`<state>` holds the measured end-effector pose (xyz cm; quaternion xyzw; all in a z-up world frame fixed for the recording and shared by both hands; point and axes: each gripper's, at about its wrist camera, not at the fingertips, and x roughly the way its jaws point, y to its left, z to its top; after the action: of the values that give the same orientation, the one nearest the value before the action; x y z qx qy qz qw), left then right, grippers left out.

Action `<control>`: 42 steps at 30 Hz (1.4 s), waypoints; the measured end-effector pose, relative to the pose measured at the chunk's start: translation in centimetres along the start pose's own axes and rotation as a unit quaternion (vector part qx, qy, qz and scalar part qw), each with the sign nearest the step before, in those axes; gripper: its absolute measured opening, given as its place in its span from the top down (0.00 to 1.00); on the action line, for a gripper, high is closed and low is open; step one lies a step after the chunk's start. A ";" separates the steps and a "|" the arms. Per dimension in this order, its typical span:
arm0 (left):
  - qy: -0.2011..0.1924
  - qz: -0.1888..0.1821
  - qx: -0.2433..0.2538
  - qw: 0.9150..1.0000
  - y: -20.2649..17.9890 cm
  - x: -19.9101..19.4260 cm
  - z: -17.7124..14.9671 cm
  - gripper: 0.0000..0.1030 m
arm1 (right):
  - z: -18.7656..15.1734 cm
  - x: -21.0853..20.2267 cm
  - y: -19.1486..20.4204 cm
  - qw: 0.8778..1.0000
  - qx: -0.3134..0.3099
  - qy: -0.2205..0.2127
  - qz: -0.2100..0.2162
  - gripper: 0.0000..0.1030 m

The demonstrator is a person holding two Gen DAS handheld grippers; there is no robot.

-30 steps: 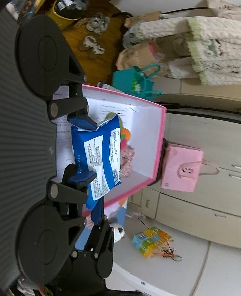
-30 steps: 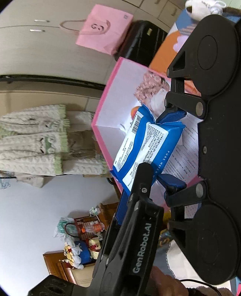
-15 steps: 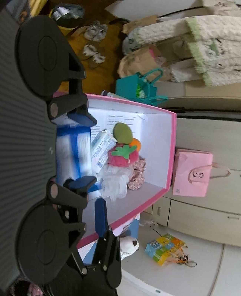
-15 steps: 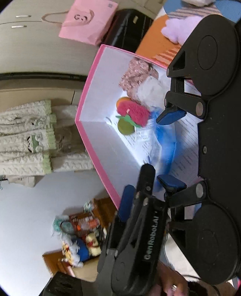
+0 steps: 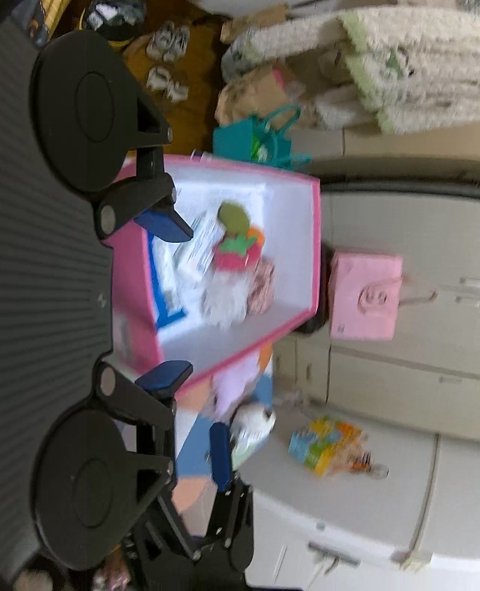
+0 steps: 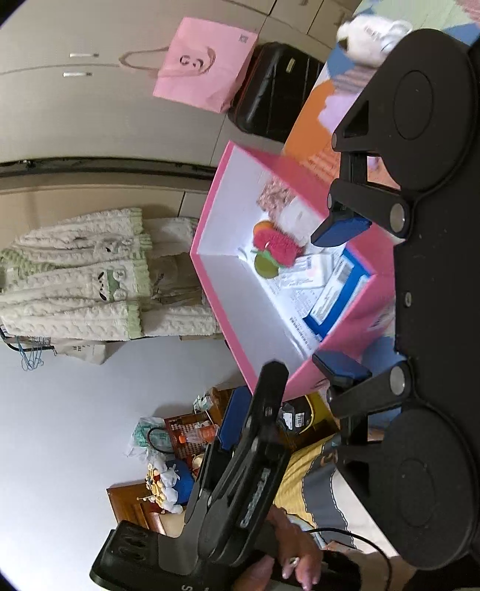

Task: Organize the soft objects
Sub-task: 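Lower the wipes pack into the box and open both grippers, then move both grippers back to the table toward the lavender plush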

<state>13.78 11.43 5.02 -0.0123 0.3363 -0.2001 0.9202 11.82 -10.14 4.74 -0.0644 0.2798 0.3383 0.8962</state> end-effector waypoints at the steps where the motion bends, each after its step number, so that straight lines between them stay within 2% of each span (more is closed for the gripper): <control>1: 0.006 -0.012 0.000 1.000 -0.3 -0.2 0.0 0.31 | -0.2 -0.8 -0.1 1.000 0.001 0.001 -0.003 0.35; 6: 0.031 -0.063 0.011 0.997 -2.7 -1.0 -0.3 0.30 | -1.4 -4.2 -0.8 1.000 0.001 0.003 -0.020 0.33; 15: 0.025 -0.087 0.075 0.993 -8.8 -2.2 -0.8 0.26 | -4.1 -8.8 -2.4 0.998 -0.006 0.011 -0.058 0.31; 27: 0.047 -0.123 0.106 0.986 -15.2 2.2 1.0 0.26 | -7.3 -10.4 -5.6 0.998 -0.014 -0.004 -0.068 0.27; 30: 0.038 -0.121 0.111 0.986 -16.2 3.7 1.3 0.26 | -7.5 -9.8 -6.2 0.997 -0.029 0.004 -0.072 0.27; 33: 0.022 -0.100 0.118 0.988 -17.1 5.4 1.6 0.26 | -7.8 -8.8 -7.3 0.997 -0.041 0.008 -0.072 0.27; 37: -0.008 -0.066 0.127 0.990 -17.9 7.4 2.5 0.26 | -8.1 -7.5 -8.5 0.995 -0.060 -0.022 -0.078 0.27; 42: 0.002 -0.065 0.088 0.994 -17.6 11.4 4.1 0.26 | -8.3 -5.7 -9.6 0.990 -0.102 -0.049 -0.087 0.27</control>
<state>17.90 -9.48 3.91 0.0473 0.3178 -0.2882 0.9021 10.69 -23.26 0.26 -0.1626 0.1925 0.2886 0.9237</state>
